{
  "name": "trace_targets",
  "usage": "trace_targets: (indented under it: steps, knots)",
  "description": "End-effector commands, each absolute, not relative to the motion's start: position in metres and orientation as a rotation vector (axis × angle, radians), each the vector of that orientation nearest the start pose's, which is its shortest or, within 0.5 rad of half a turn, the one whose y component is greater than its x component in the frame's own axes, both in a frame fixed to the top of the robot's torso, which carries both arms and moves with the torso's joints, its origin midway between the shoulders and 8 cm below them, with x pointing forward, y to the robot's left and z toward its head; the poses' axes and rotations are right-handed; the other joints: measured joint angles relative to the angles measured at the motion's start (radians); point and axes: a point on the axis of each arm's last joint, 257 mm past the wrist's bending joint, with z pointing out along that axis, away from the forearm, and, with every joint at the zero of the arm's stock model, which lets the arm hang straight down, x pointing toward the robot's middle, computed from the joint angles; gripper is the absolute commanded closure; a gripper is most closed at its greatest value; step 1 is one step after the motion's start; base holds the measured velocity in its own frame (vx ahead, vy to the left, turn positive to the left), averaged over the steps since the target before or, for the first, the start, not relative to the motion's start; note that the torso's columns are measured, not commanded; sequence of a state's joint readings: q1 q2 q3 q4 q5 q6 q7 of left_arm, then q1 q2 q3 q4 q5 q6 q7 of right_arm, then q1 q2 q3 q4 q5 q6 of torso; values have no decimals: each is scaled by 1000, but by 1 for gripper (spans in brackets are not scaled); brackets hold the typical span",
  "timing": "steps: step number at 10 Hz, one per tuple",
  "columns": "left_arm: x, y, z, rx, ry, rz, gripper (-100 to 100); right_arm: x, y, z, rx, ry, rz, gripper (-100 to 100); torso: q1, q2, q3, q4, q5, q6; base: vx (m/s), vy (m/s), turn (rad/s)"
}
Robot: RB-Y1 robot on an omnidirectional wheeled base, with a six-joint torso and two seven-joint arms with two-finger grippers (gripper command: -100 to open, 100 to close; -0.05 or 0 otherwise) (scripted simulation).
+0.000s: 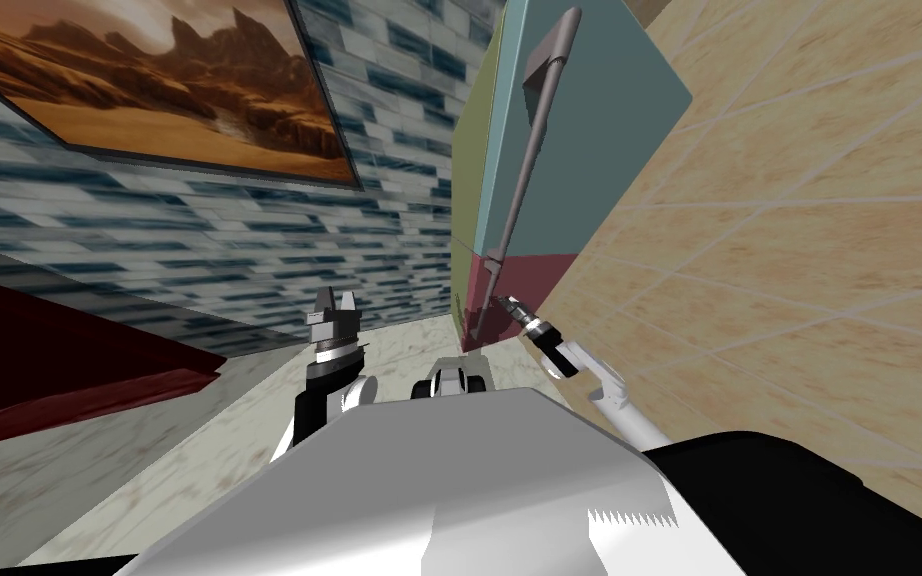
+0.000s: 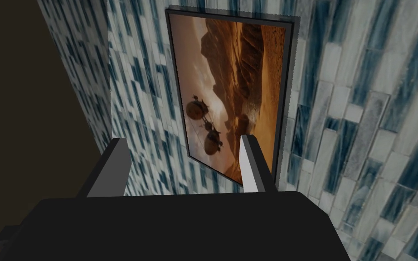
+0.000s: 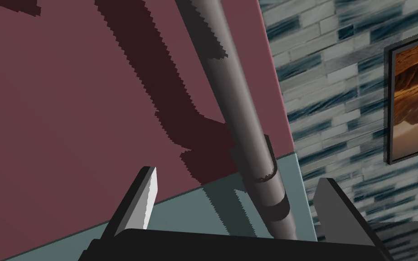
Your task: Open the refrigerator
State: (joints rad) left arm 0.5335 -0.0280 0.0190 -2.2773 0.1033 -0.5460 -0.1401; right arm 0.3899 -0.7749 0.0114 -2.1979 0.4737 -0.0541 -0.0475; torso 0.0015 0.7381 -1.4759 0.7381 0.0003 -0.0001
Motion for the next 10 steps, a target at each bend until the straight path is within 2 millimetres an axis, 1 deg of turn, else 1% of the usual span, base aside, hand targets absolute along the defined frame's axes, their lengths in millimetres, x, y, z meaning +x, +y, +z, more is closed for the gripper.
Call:
trace_targets:
  steps: [1,2,4,5,6,7,9,10]
  knots:
    - [330,304,21,-679,550,-1202,0,433,-282,-92,-27,1540,504,-100,-1,0,0,0,0,0,0,113,-14]
    - [330,304,21,-679,550,-1202,0,433,-282,-92,-38,1545,499,-100,-1,0,0,0,0,0,-2,77,-11]
    - [330,304,21,-679,550,-1202,0,444,-305,-98,-101,1578,361,-100,-3,0,0,0,-1,0,-11,94,-19]
    - [330,304,21,-679,550,-1202,0,445,-306,-98,-121,1584,352,-100,0,1,0,0,0,0,0,101,-15]
    - [330,304,21,-679,550,-1202,0,450,-318,-99,-151,1595,282,-100,-1,0,0,0,0,0,18,90,-13]
    - [330,304,21,-679,550,-1202,0,450,-319,-98,-163,1598,276,-100,-2,-1,-1,0,0,0,11,69,-9]
    - [330,304,21,-679,550,-1202,0,461,-345,-96,-226,1608,135,-100,-2,0,0,0,-1,0,8,106,-18]
    - [330,304,21,-679,550,-1202,0,462,-345,-94,-245,1612,125,-100,1,0,0,0,0,0,10,101,-18]
